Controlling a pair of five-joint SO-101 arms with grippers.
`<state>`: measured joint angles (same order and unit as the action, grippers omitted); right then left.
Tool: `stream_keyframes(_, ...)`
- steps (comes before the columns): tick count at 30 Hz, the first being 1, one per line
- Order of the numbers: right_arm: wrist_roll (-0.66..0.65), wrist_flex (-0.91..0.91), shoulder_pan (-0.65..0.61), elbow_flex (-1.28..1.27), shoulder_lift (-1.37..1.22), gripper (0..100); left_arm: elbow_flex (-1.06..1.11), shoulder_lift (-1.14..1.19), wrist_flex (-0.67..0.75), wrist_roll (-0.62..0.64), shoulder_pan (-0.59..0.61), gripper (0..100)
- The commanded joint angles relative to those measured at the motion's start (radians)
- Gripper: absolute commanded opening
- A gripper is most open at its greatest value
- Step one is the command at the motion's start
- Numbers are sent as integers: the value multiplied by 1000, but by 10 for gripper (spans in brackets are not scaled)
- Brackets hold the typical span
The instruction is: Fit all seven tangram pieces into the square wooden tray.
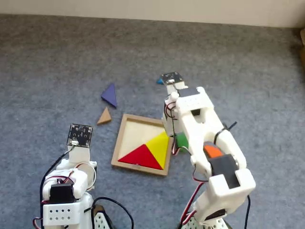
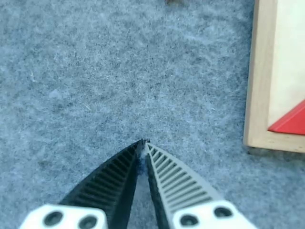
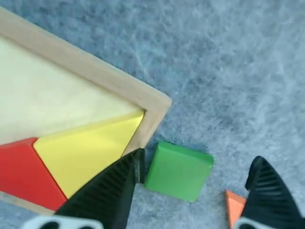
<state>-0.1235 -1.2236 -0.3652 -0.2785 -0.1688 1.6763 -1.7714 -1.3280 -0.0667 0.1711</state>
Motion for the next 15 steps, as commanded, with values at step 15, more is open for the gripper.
stream_keyframes(15, 6, -277, 61, 407, -309, 328, 21, -38, -8, 8, 8, 6)
